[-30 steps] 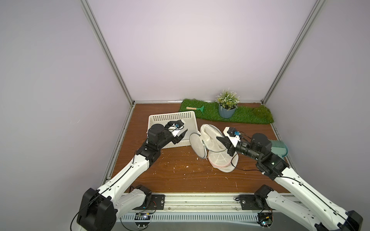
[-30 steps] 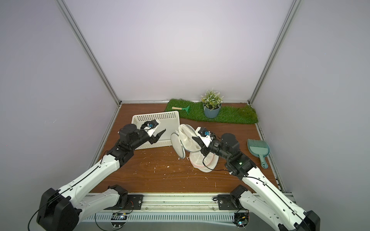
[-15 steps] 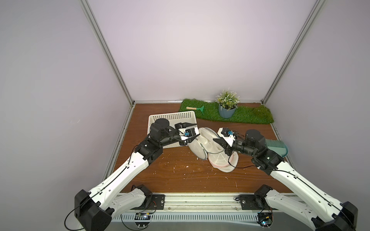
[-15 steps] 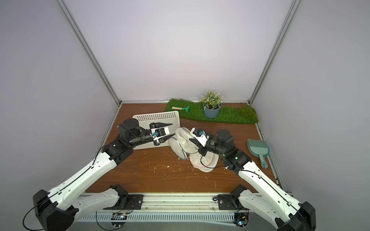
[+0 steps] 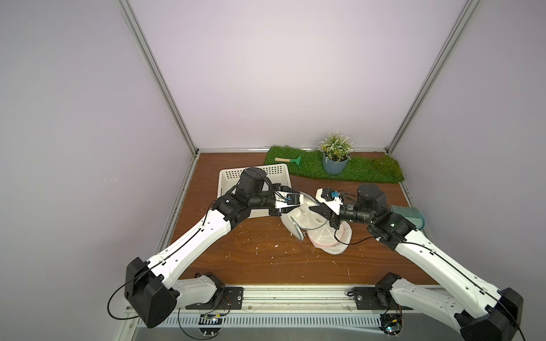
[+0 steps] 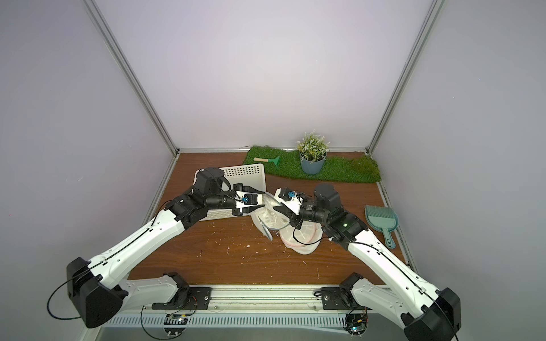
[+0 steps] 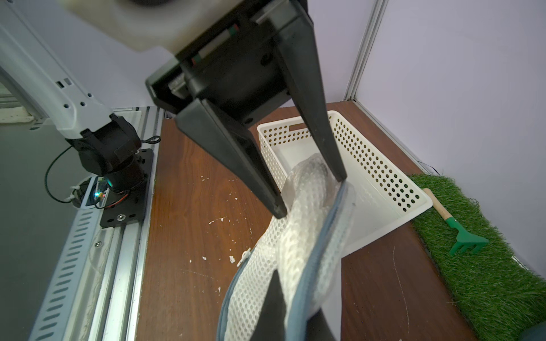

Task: Turn the laundry bag inside out
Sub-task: Turn over the laundry bag.

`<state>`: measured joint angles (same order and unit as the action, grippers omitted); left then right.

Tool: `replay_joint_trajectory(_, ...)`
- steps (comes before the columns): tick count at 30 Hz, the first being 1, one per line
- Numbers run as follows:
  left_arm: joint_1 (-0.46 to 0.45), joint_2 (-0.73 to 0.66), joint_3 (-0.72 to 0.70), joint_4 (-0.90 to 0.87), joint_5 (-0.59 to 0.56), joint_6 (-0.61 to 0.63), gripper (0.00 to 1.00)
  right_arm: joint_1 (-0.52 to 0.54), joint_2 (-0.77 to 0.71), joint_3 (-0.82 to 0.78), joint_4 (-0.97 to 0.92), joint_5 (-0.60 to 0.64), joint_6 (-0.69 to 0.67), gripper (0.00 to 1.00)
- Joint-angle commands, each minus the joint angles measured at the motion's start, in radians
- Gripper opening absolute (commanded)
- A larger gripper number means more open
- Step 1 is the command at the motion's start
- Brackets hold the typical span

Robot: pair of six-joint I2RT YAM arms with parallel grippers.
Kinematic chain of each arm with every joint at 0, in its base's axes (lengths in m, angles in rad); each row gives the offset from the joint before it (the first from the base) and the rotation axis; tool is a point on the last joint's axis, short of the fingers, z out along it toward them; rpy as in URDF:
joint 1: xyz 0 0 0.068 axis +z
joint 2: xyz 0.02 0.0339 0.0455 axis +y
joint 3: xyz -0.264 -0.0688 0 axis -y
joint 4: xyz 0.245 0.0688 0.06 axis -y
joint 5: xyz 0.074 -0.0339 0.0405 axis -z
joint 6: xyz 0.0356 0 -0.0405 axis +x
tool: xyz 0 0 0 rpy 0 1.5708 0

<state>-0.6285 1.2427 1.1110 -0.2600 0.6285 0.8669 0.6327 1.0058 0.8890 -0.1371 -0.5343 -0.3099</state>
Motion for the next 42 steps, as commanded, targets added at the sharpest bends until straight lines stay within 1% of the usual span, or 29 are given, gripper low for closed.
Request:
replay_joint_trajectory(1, -0.008, 0.021, 0.046, -0.064, 0.031, 0.038, 0.36, 0.001, -0.003, 0.049, 0.003, -0.046, -0.021, 0.00)
replay_joint_trajectory(4, -0.008, 0.035, 0.050, -0.096, 0.057, 0.046, 0.30, 0.000, 0.008, 0.064, -0.008, -0.047, -0.033, 0.00)
replay_joint_trajectory(9, -0.011, 0.057, 0.047, -0.120, 0.079, 0.032, 0.29, 0.000, 0.035, 0.095, -0.015, -0.054, -0.051, 0.00)
replay_joint_trajectory(11, -0.015, 0.065, 0.047, -0.123, 0.082, 0.026, 0.27, 0.000, 0.044, 0.104, -0.015, -0.056, -0.053, 0.00)
replay_joint_trajectory(14, -0.016, 0.070, 0.046, -0.123, 0.083, 0.023, 0.19, 0.001, 0.048, 0.110, -0.014, -0.050, -0.052, 0.00)
replay_joint_trajectory(15, -0.016, 0.070, 0.046, -0.123, 0.084, 0.022, 0.15, 0.000, 0.048, 0.110, -0.014, -0.041, -0.051, 0.00)
replay_joint_trajectory(17, -0.016, 0.067, 0.048, -0.127, 0.083, 0.020, 0.02, 0.001, 0.042, 0.107, -0.007, -0.008, -0.032, 0.00)
replay_joint_trajectory(18, -0.016, 0.067, 0.050, -0.128, 0.077, 0.016, 0.00, 0.000, 0.037, 0.104, -0.003, 0.011, -0.018, 0.00)
replay_joint_trajectory(21, -0.016, 0.067, 0.055, -0.139, 0.050, -0.006, 0.00, -0.003, 0.013, 0.095, 0.001, 0.079, 0.034, 0.29)
replay_joint_trajectory(25, -0.016, 0.073, 0.060, -0.149, -0.017, -0.065, 0.00, -0.004, -0.042, 0.088, -0.047, 0.128, 0.120, 0.60)
replay_joint_trajectory(26, -0.015, 0.075, 0.061, -0.150, -0.029, -0.086, 0.00, -0.004, -0.063, 0.081, -0.066, 0.137, 0.139, 0.67)
replay_joint_trajectory(28, -0.014, 0.074, 0.058, -0.150, -0.037, -0.119, 0.00, -0.005, -0.110, 0.056, -0.080, 0.155, 0.187, 0.73)
replay_joint_trajectory(31, -0.013, 0.069, 0.050, -0.145, -0.027, -0.151, 0.00, -0.005, -0.177, -0.002, -0.059, 0.201, 0.253, 0.75)
replay_joint_trajectory(34, -0.013, 0.063, 0.047, -0.140, -0.011, -0.163, 0.00, -0.004, -0.203, -0.047, -0.019, 0.285, 0.293, 0.74)
replay_joint_trajectory(42, -0.014, 0.061, 0.059, -0.147, -0.017, -0.156, 0.00, -0.005, -0.157, -0.087, 0.055, 0.286, 0.352, 0.67)
